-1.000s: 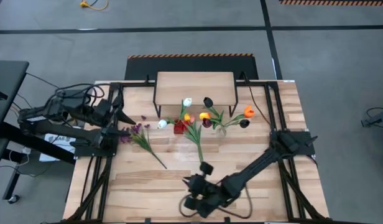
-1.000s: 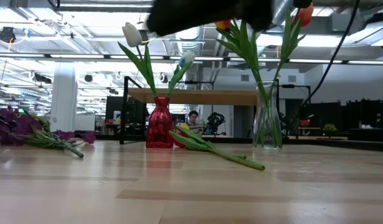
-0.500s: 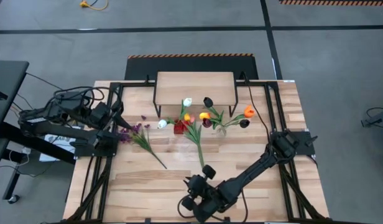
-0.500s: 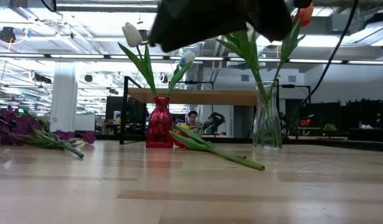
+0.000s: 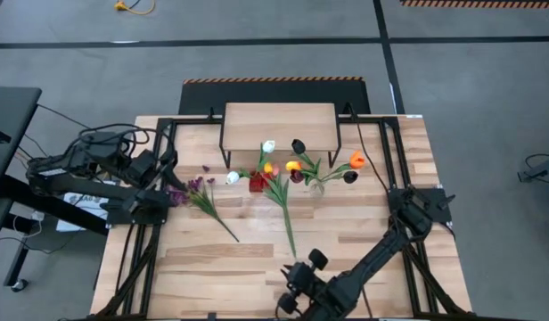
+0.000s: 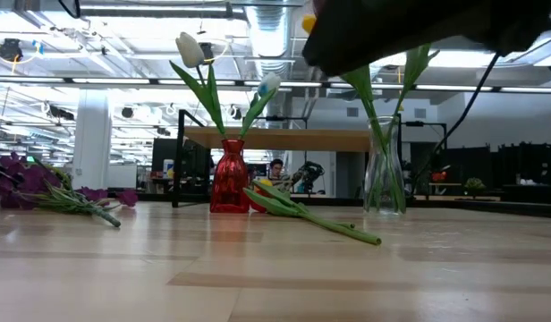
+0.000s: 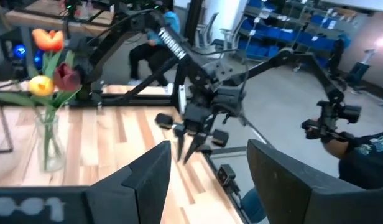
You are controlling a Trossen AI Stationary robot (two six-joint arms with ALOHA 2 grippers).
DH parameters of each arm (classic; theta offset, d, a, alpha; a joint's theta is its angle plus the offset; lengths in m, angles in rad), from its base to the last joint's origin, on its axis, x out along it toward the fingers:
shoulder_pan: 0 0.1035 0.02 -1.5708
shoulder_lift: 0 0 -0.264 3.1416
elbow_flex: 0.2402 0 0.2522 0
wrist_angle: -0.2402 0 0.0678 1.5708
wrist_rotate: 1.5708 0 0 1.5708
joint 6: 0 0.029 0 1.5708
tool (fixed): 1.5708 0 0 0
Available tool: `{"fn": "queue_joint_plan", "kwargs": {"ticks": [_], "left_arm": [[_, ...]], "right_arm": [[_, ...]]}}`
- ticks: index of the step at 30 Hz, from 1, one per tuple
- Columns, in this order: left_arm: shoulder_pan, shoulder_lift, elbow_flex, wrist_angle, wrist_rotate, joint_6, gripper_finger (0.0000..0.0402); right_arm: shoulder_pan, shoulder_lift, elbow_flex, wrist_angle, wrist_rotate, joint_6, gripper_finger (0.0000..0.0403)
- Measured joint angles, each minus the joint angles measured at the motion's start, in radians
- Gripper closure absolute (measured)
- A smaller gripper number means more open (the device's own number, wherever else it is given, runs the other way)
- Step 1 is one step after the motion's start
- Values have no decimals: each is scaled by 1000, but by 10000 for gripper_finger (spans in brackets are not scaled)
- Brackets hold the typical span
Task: Pick and place flowers into a vace then onto a shelf
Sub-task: Put the red flower into the transparent vase
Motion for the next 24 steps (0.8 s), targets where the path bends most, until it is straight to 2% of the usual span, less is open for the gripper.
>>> {"fn": "queue_joint_plan", "kwargs": {"ticks": [5, 13, 20, 24], "left_arm": [[0, 0, 0, -53, -22, -27, 200], [0, -11, 0, -2, -87, 55, 200], [0, -14, 0, 16, -87, 63, 200], [0, -13, 0, 16, -87, 46, 200]], "right_arm": [[19, 0, 0, -8, -5, 15, 347], [-37, 0, 0, -199, -26, 195, 347], [-103, 0, -10, -205, -34, 228, 347], [-143, 0, -59, -199, -102, 281, 346]]}}
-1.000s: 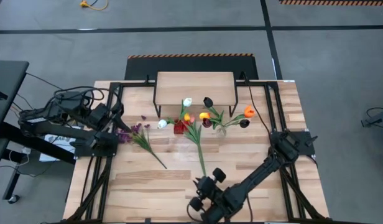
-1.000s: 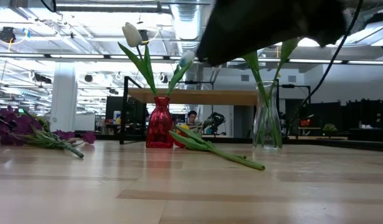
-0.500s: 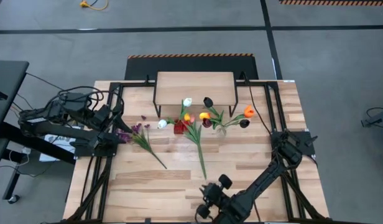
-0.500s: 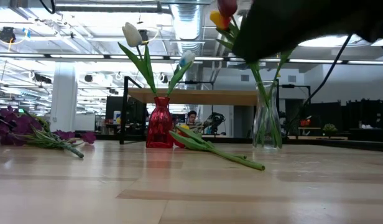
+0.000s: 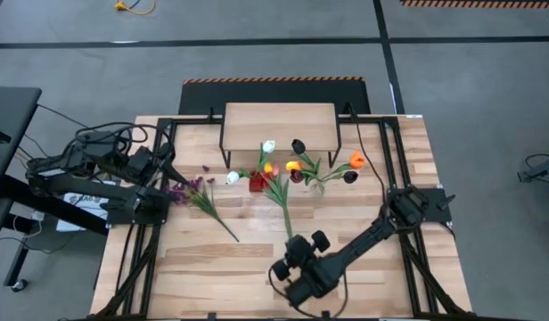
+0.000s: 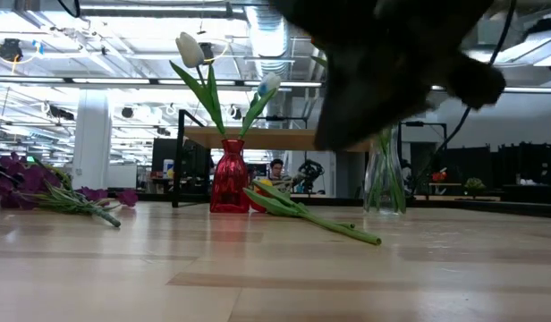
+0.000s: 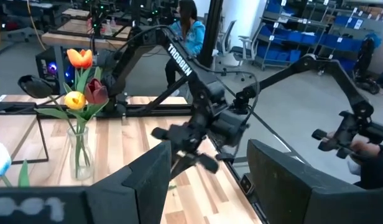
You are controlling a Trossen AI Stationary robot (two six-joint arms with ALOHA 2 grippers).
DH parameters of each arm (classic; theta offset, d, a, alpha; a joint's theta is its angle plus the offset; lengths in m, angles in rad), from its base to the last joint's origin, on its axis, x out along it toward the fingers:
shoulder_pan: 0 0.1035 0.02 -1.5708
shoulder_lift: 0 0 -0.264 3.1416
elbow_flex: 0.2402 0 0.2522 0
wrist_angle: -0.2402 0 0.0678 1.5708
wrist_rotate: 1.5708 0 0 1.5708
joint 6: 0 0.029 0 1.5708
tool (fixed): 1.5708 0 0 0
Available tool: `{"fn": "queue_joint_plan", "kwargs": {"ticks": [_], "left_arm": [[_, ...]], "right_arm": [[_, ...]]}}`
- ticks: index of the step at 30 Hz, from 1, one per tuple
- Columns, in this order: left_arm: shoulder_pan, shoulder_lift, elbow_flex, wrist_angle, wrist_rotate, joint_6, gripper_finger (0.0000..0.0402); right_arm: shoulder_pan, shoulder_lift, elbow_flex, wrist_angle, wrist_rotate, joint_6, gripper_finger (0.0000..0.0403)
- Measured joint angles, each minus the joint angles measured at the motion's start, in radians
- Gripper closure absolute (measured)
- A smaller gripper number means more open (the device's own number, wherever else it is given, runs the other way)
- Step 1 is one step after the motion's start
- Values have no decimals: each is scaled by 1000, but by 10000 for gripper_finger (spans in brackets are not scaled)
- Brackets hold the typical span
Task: Pick and place flowers into a vace then onto a shelf
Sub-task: Put the red flower into the transparent vase
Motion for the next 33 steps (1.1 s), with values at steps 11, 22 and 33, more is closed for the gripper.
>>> {"fn": "queue_joint_plan", "kwargs": {"ticks": [11, 22, 33], "left_arm": [[0, 0, 0, -32, 1, 16, 200], [0, 0, 0, -34, 2, 18, 200], [0, 0, 0, -53, 2, 17, 200]], "right_arm": [[-24, 0, -79, 105, -112, 4, 345], [-45, 0, -79, 104, -174, -30, 271], [-73, 0, -79, 108, -245, -75, 246]]}}
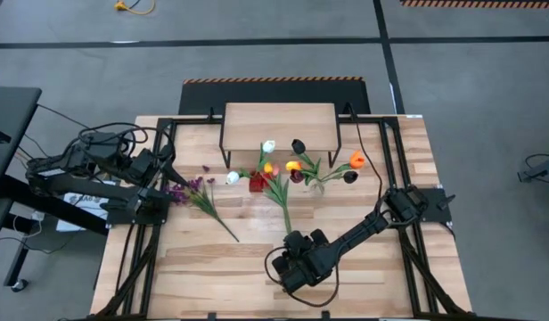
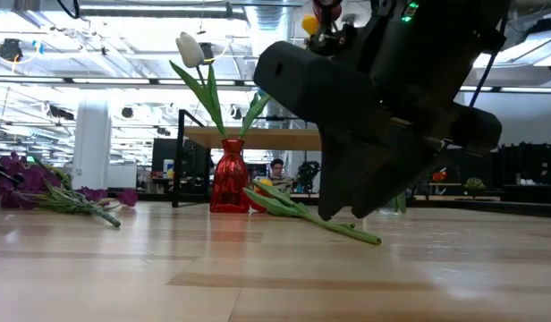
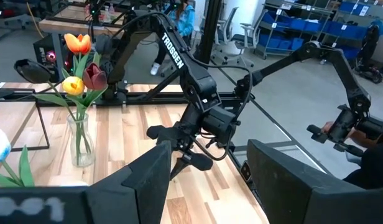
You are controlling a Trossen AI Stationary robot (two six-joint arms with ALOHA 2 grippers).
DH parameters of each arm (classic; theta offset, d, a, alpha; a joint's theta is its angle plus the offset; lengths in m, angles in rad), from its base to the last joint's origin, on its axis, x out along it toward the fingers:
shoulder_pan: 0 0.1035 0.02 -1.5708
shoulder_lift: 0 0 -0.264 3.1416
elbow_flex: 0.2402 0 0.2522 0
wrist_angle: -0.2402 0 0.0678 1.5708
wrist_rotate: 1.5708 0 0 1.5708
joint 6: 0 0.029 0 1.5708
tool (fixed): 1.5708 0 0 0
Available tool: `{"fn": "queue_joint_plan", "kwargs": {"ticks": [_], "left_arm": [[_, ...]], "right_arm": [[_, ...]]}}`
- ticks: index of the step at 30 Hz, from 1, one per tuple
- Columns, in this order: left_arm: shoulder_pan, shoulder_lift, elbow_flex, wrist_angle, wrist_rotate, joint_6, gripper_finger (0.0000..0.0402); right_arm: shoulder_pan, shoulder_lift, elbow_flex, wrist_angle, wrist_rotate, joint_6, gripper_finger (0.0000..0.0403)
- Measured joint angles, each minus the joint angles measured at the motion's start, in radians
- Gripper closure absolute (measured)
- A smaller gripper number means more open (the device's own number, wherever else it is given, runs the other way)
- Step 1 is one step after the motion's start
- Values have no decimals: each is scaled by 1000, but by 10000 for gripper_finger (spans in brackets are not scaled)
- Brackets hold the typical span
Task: Pick and place flowers into a vace then onto a shelf
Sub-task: Put the red flower into the transparent vase
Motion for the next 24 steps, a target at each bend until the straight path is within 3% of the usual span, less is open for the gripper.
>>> {"fn": "queue_joint_plan", "kwargs": {"ticks": [13, 24], "left_arm": [[0, 0, 0, 0, 0, 0, 200], [0, 0, 0, -1, 0, -1, 200]], "right_arm": [[-15, 0, 0, -10, -75, -7, 280], [-16, 0, 0, -13, -77, -6, 285]]}}
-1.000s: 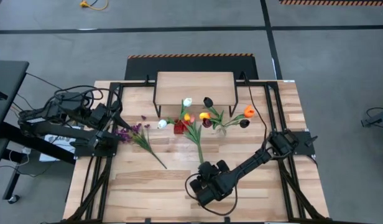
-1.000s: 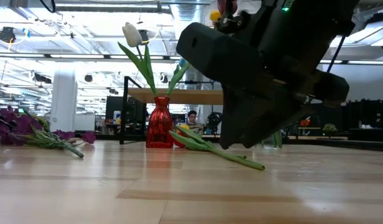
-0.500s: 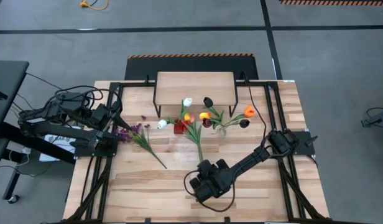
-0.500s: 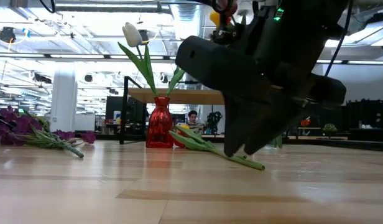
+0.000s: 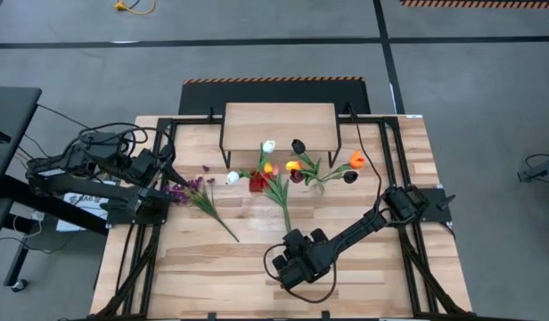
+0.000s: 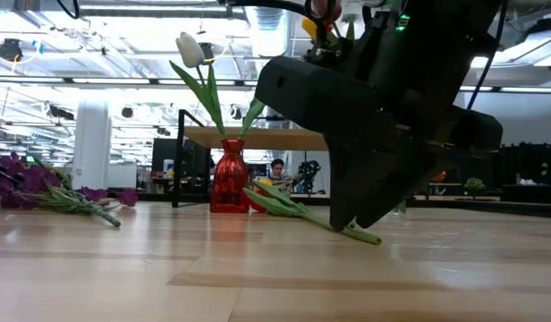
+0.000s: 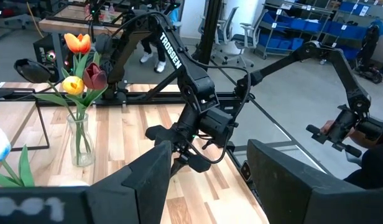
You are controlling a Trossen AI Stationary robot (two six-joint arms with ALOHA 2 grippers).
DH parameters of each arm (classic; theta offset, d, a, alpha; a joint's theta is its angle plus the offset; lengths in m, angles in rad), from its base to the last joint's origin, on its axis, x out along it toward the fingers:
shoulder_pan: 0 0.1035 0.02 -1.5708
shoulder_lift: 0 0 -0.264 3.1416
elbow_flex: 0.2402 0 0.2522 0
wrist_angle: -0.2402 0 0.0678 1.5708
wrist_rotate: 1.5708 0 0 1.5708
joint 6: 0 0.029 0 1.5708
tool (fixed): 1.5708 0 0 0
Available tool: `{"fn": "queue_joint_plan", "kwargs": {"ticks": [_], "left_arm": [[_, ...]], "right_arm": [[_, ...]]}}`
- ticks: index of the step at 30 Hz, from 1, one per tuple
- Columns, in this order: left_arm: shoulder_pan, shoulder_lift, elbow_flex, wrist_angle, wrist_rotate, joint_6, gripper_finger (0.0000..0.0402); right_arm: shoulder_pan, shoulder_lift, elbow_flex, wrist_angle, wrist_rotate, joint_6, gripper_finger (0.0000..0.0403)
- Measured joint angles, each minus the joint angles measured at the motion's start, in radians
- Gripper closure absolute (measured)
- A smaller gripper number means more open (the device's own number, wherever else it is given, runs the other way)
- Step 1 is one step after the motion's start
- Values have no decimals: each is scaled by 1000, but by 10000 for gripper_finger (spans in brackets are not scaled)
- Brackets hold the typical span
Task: Pick and place flowers into a vace then onto a shelf
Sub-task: Put the red flower into the transparent vase
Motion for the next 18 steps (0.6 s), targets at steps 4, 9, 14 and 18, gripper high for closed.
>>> {"fn": "queue_joint_plan", "kwargs": {"ticks": [4, 9, 14, 18], "left_arm": [[0, 0, 0, 0, 0, 0, 200], [0, 0, 0, 0, 0, 0, 200], [0, 0, 0, -9, 0, -8, 200], [0, 0, 0, -21, 0, -8, 200]], "right_arm": [[-2, 0, 0, 0, 0, 0, 285], [-7, 0, 0, 0, -1, 0, 286], [-8, 0, 0, 1, -1, 0, 312], [-8, 0, 0, 1, -1, 0, 345]]}}
